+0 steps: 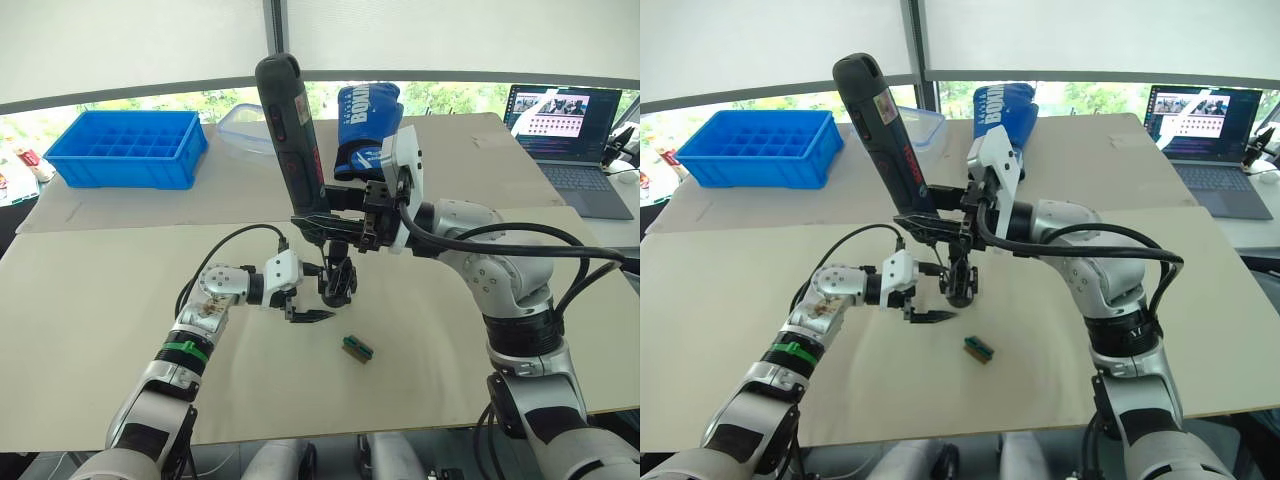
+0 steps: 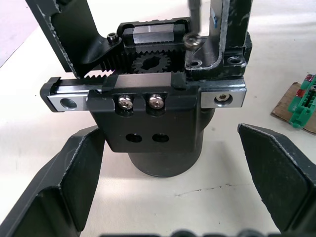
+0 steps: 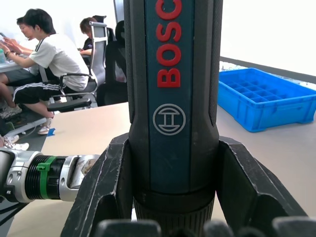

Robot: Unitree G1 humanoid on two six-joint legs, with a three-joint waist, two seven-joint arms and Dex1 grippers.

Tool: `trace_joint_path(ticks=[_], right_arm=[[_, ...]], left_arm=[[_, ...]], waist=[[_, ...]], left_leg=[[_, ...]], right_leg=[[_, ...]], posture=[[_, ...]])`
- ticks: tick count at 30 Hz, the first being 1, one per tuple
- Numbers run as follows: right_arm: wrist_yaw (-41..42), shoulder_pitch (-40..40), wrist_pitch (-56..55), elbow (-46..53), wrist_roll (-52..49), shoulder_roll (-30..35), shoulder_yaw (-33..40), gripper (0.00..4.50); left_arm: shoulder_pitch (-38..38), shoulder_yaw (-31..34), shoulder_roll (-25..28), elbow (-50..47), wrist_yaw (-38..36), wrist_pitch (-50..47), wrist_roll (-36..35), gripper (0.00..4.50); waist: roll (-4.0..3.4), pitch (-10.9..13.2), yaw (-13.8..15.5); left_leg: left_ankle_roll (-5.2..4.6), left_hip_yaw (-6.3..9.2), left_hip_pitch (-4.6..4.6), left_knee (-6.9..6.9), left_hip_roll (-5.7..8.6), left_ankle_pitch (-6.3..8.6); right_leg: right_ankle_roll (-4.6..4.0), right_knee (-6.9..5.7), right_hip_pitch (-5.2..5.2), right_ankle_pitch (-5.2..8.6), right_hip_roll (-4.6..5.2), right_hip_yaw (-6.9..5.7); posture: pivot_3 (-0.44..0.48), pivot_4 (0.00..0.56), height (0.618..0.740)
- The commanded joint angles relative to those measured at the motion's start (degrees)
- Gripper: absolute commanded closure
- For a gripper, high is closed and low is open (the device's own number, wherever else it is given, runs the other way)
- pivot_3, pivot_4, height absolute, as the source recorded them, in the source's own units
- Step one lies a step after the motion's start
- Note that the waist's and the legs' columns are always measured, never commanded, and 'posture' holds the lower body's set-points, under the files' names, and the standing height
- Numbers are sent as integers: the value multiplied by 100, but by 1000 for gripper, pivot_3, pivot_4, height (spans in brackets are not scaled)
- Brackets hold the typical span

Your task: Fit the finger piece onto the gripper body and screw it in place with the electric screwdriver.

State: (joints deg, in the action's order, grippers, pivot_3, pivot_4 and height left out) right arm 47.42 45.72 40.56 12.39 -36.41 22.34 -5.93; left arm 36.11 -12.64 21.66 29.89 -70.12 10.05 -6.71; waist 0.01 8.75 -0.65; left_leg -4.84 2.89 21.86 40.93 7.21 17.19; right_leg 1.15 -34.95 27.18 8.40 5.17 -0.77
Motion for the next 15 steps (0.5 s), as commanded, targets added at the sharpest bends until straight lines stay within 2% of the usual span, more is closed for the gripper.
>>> trace_joint_path(ticks=[1, 15], right_arm=[[-23, 134, -27, 345, -212, -10, 248, 2588], [30, 63, -265, 216, -6, 12, 181, 2588]], left_arm=[[151, 36, -25, -59, 33, 152, 3, 0], [130, 37, -15, -108, 43, 143, -3, 0]], waist=[[0, 0, 0], [0, 0, 1]], left_leg=[[0, 0, 0, 0, 0, 0], [0, 0, 0, 0, 0, 0]], right_leg=[[0, 0, 0, 0, 0, 0], [0, 0, 0, 0, -1, 0]], posture=[[0, 150, 740], [0, 150, 740]])
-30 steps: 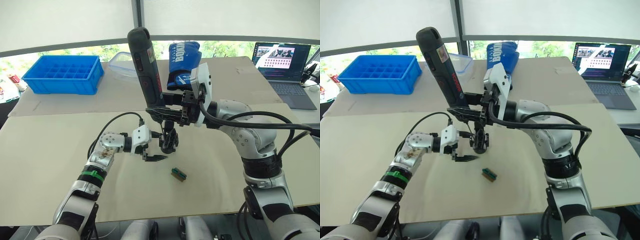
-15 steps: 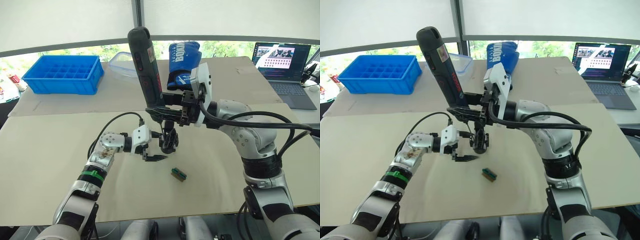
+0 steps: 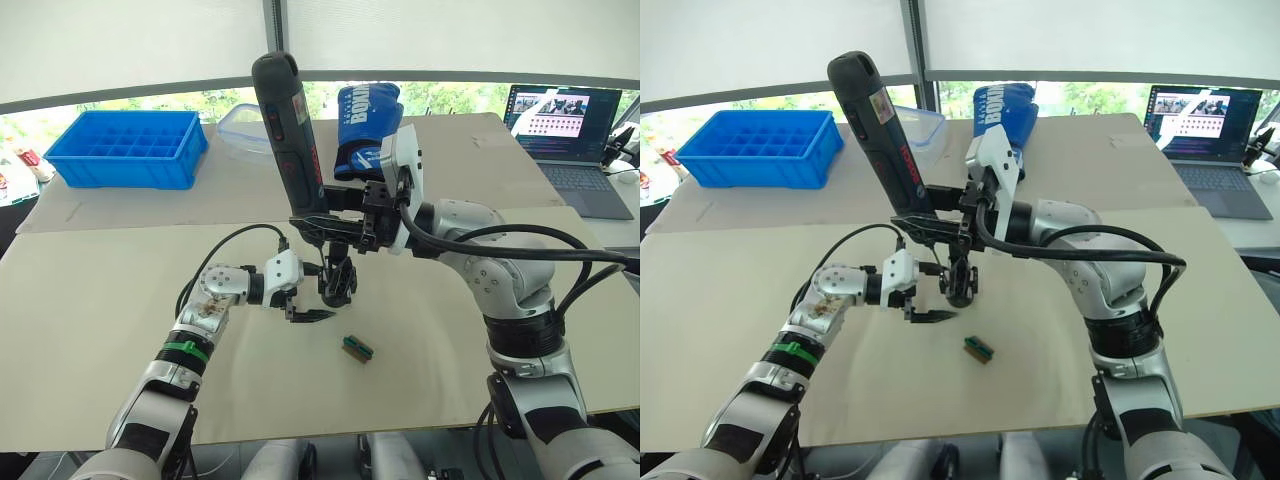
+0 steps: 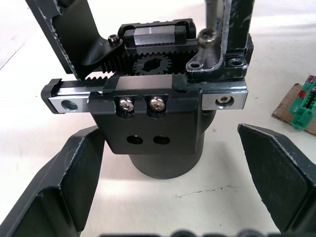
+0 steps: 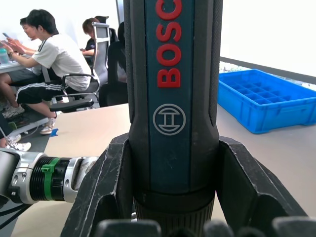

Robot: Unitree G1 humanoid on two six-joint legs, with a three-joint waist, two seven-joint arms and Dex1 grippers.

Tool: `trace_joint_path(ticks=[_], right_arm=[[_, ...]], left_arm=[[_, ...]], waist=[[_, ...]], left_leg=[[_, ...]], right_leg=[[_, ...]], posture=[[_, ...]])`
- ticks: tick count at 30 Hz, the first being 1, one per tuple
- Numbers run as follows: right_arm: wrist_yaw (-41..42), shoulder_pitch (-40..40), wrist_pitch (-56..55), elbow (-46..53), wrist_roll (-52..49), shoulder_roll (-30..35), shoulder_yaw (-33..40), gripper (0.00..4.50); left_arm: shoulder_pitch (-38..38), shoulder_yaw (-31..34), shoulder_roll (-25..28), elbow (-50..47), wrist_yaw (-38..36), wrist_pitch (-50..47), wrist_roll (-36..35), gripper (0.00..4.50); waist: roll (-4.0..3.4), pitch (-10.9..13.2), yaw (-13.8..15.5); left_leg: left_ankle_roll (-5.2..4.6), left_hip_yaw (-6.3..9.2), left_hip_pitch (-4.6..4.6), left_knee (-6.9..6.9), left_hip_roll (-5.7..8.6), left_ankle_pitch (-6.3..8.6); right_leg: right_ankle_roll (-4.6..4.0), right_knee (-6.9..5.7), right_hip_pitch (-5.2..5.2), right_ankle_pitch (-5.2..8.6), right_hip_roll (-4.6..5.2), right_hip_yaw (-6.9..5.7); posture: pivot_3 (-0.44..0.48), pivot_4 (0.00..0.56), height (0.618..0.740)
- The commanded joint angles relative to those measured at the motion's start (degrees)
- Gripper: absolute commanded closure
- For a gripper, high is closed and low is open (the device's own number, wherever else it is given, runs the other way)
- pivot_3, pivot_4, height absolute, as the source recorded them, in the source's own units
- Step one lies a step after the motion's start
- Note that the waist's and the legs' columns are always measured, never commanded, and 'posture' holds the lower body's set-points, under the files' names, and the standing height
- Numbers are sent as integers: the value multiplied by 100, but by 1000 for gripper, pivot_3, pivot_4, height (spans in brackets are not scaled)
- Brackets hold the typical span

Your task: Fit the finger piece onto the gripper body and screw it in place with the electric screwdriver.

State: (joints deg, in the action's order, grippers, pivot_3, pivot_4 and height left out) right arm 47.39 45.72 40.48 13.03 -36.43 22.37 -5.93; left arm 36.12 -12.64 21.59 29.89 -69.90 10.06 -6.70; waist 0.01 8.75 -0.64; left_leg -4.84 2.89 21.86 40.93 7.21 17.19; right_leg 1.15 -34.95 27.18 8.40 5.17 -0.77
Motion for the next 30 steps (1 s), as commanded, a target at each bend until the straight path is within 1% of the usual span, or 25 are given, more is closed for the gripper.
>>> trace_joint_path(ticks=[1, 20, 30], right_arm=[[44, 65, -269, 139, 14, 9, 181, 2588], [-52, 106, -73, 228, -119, -62, 272, 2588], [41, 19, -240, 162, 20, 12, 188, 2588]], left_arm=[[131, 37, -8, -107, 21, 142, -4, 0], [137, 39, -3, -102, 20, 126, -4, 0], [164, 43, -18, -64, 35, 142, -2, 0]], waist=[[0, 0, 0], [0, 0, 0], [0, 0, 1]], left_leg=[[0, 0, 0, 0, 0, 0], [0, 0, 0, 0, 0, 0], [0, 0, 0, 0, 0, 0]], right_leg=[[0, 0, 0, 0, 0, 0], [0, 0, 0, 0, 0, 0], [0, 0, 0, 0, 0, 0]], posture=[[0, 150, 740], [0, 150, 740], [0, 150, 740]])
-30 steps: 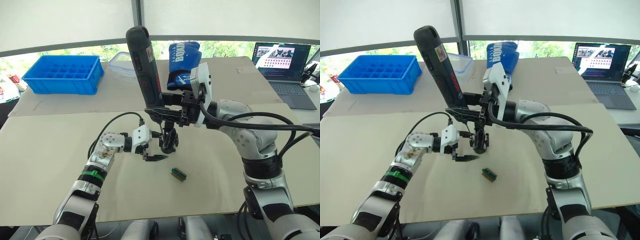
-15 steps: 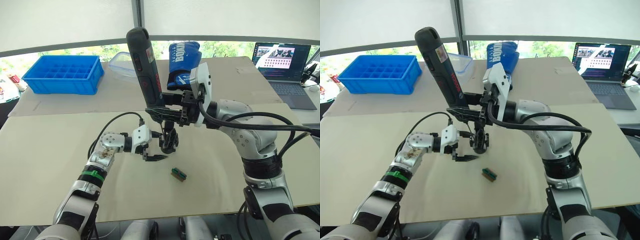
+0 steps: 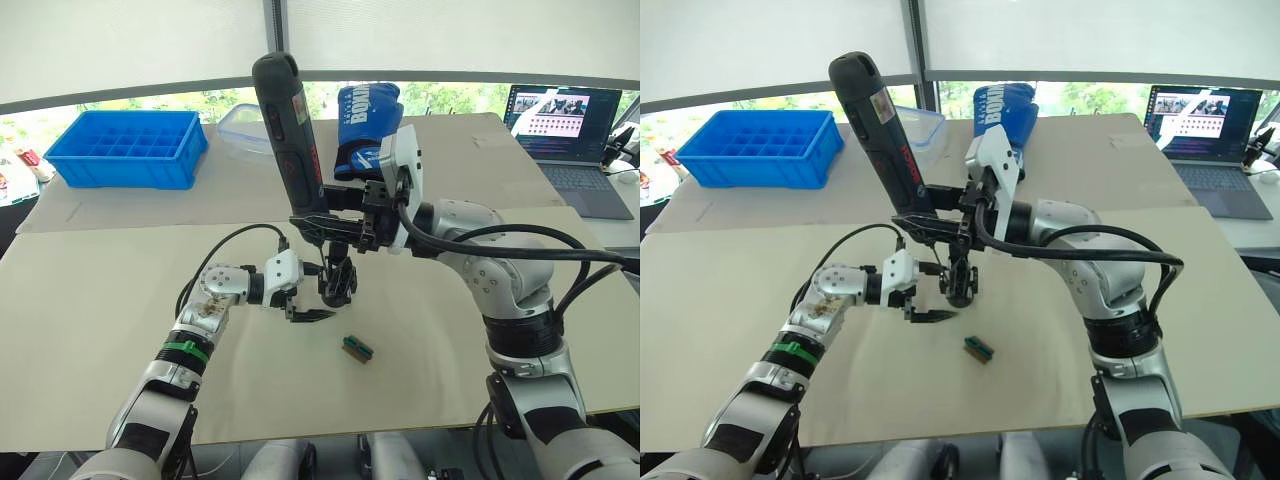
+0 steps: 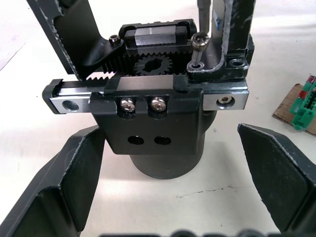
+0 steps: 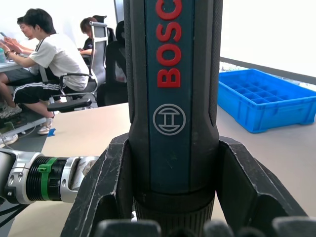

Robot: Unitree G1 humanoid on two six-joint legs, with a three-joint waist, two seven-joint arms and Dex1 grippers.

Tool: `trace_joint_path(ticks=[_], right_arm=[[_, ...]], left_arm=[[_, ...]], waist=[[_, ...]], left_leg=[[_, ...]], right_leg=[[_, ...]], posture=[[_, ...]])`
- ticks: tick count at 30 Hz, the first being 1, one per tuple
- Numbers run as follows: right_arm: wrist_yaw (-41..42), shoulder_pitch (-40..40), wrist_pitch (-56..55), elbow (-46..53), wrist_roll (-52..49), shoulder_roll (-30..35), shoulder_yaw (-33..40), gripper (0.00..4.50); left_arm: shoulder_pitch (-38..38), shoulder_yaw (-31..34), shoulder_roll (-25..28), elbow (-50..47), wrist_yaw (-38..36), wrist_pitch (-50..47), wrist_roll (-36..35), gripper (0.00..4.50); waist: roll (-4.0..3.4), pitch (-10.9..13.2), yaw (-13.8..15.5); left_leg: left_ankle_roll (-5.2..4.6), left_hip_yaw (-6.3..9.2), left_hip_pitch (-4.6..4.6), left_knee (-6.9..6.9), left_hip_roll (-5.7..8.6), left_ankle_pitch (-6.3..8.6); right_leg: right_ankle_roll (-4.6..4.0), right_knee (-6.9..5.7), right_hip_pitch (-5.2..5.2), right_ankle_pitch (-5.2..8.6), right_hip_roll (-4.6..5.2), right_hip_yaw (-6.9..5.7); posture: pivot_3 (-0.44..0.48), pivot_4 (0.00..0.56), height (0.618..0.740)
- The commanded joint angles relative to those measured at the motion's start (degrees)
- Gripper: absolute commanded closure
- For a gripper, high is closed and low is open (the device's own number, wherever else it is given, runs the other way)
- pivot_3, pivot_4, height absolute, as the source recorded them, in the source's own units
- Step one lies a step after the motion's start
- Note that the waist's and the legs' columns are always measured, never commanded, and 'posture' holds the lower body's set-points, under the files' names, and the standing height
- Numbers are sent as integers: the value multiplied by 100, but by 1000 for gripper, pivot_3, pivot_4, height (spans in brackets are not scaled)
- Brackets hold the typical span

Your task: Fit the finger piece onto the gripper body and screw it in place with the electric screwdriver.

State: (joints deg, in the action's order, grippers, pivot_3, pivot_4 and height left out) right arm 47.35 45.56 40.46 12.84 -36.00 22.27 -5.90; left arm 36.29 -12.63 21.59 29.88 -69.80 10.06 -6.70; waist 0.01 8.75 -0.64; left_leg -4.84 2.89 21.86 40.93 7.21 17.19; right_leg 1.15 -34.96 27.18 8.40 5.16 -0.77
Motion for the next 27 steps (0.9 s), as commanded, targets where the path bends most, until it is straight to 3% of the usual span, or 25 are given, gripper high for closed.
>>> trace_joint_path(ticks=[1, 27], right_arm=[[52, 35, -242, 173, -19, 20, 184, 2588], [77, -98, -341, 130, 109, -19, 149, 2588]], left_arm=[[151, 41, -18, -60, 26, 142, -1, 0], [217, 43, -60, 121, 102, 196, 27, 0]], waist=[[0, 0, 0], [0, 0, -1]], left_leg=[[0, 0, 0, 0, 0, 0], [0, 0, -1, 0, 0, 0]], right_leg=[[0, 0, 0, 0, 0, 0], [0, 0, 0, 0, -1, 0]], posture=[[0, 150, 740], [0, 150, 740]])
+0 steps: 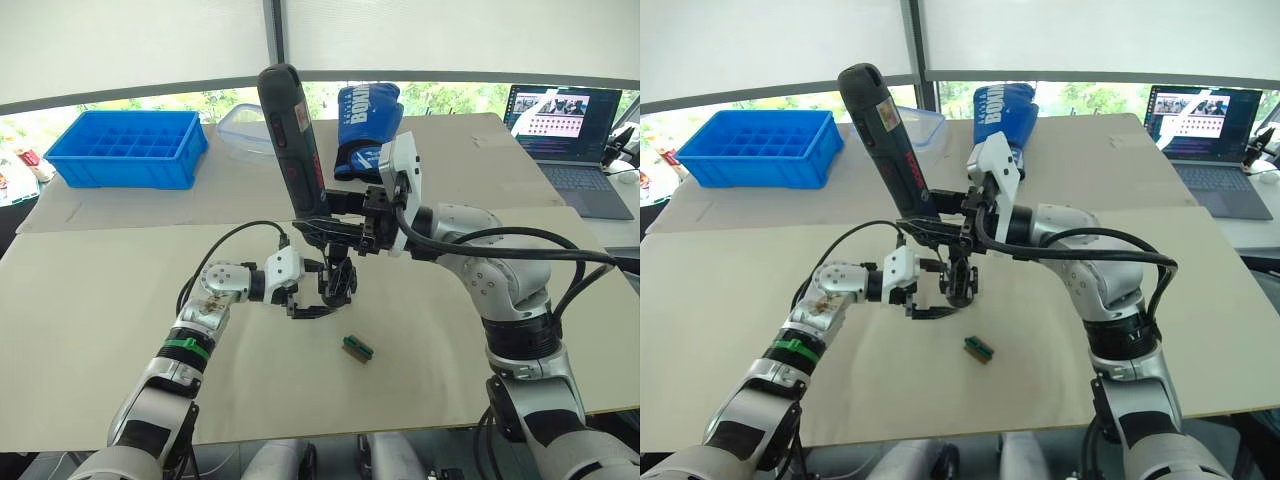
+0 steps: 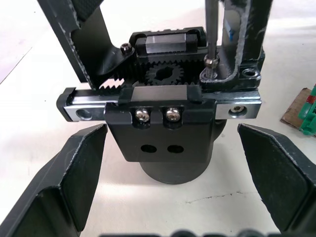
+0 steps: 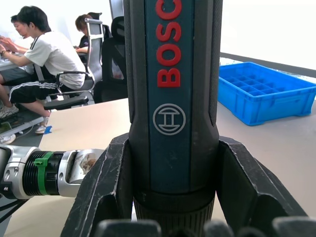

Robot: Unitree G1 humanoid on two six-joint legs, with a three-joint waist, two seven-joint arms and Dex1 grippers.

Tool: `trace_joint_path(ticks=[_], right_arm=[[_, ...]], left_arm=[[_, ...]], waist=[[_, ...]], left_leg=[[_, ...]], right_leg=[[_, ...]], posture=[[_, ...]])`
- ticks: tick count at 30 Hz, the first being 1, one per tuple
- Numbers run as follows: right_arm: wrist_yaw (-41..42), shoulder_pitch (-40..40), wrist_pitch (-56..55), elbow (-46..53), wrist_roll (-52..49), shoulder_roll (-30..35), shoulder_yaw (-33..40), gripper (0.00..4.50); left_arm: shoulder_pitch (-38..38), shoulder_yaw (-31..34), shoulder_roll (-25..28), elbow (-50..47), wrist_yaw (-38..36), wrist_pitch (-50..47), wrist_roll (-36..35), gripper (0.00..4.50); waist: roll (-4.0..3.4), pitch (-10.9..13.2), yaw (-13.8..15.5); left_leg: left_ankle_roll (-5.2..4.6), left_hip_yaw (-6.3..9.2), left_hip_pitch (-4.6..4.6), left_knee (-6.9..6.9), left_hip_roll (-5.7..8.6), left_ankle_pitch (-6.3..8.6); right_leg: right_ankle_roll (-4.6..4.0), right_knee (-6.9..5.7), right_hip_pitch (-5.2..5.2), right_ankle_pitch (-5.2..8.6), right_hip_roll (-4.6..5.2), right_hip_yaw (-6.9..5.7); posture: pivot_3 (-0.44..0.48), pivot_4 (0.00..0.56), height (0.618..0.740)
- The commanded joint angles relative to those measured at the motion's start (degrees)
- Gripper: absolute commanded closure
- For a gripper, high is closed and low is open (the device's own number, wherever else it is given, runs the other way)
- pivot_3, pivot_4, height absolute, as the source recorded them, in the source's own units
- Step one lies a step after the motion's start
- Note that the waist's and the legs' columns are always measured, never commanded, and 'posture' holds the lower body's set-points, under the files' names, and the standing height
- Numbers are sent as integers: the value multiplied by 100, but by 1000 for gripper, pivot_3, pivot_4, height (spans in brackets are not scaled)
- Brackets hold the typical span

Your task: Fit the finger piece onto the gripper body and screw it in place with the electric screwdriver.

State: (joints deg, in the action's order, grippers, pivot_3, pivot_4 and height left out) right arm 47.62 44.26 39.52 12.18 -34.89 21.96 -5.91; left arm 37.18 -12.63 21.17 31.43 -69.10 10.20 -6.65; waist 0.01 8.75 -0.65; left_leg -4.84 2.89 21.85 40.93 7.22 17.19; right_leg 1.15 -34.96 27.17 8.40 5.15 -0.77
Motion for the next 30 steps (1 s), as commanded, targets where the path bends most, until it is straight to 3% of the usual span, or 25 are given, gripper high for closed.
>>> trace_joint_path(ticks=[1, 19, 22, 25, 30], right_arm=[[44, 23, -270, 189, 9, 12, 152, 2588], [33, -352, -532, 414, 100, 73, 120, 2588], [57, -453, -595, 430, 89, 93, 139, 2588], [276, -614, -918, 418, 170, 140, 85, 2588], [647, -803, -1415, 231, 291, 173, -1, 2588]], left_arm=[[135, 42, -29, -12, 38, 191, 24, 0], [364, 99, -487, 796, 167, 481, 111, 0], [424, 132, -549, 982, 182, 518, 127, 796], [469, 137, -569, 1136, 159, 582, 161, 2090], [557, 154, -568, 1320, 122, 651, 176, 2116]], waist=[[0, 0, 0], [2, -1, 16], [3, -2, 15], [4, -3, 19], [9, -6, 20]], left_leg=[[0, 0, 0, 0, 0, 0], [0, 0, -3, 2, 1, 0], [0, 0, -4, 2, 2, 0], [0, 0, -7, 1, 1, 0], [0, -1, -17, 2, 2, 0]], right_leg=[[0, 0, 0, 0, 0, 0], [0, -1, -4, 0, 1, -1], [0, -1, -6, 0, 1, 0], [0, -1, -8, 0, 1, -1], [1, 1, -16, 0, 0, 1]], posture=[[0, 150, 740], [0, 150, 740], [0, 150, 740], [0, 150, 740], [0, 150, 740]])
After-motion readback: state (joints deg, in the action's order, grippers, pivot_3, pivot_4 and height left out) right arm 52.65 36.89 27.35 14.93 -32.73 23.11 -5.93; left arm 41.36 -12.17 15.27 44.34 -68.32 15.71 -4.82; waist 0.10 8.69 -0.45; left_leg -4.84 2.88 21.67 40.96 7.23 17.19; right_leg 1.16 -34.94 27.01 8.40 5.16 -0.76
